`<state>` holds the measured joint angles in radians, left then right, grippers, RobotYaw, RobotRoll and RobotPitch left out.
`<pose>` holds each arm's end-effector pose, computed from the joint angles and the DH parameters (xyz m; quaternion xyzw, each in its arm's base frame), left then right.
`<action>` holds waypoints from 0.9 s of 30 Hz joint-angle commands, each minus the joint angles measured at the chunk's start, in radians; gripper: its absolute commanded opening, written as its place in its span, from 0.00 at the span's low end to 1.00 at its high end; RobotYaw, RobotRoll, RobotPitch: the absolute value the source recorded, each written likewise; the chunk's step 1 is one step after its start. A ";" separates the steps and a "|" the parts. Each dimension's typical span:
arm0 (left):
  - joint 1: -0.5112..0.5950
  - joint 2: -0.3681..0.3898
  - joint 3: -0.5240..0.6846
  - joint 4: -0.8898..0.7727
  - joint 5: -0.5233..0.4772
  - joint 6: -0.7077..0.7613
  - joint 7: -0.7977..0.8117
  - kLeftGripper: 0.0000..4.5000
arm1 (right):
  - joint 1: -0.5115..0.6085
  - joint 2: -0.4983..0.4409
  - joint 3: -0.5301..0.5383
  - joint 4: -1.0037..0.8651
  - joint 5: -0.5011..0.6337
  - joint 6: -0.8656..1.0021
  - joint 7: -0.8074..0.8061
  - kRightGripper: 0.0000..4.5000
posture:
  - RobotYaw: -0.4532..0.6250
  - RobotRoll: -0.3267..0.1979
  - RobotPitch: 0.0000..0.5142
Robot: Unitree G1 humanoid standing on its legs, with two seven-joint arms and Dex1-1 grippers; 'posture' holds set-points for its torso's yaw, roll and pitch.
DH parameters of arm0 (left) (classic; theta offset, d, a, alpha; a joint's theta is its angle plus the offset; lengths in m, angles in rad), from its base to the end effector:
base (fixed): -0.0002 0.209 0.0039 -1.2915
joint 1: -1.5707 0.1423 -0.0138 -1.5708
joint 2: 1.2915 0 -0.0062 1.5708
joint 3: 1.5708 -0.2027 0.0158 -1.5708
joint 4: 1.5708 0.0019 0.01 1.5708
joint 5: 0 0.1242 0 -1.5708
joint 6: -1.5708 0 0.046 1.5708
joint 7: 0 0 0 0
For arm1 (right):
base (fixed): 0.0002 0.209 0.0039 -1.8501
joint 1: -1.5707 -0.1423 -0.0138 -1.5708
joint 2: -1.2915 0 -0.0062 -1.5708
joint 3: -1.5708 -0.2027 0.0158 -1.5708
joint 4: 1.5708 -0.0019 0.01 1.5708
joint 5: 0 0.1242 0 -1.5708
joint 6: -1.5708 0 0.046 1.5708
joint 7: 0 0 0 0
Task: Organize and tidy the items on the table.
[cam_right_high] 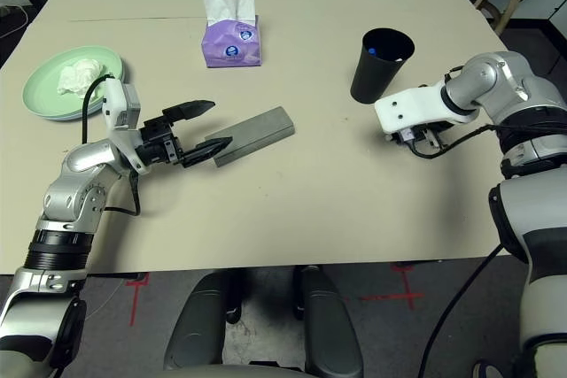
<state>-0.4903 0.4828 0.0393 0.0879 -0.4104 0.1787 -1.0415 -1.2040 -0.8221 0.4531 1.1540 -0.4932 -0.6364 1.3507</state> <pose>0.2791 0.2287 0.1426 0.0839 -0.0866 -0.5116 0.8507 0.3423 -0.2831 0.2437 -0.6224 0.2598 0.5006 0.5426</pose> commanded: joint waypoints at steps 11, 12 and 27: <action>-0.045 -0.003 -0.010 0.057 0.002 -0.031 -0.025 1.00 | 0.029 -0.021 -0.101 -0.237 0.391 0.367 0.264 0.07 | 0.51 0.62 0.37; -0.055 -0.004 -0.010 0.070 0.004 -0.035 -0.029 1.00 | 0.052 -0.038 -0.096 -0.303 0.433 0.418 0.264 0.07 | 0.50 0.62 0.36; -0.150 -0.021 -0.029 0.224 0.024 -0.110 -0.082 1.00 | 0.345 0.050 -0.481 -1.041 0.869 1.160 -0.109 0.07 | 0.44 0.62 0.26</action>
<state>-0.6353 0.4671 0.0232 0.2947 -0.4008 0.0826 -1.1083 -0.8878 -0.7794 0.0149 0.1493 0.3488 0.4886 1.2999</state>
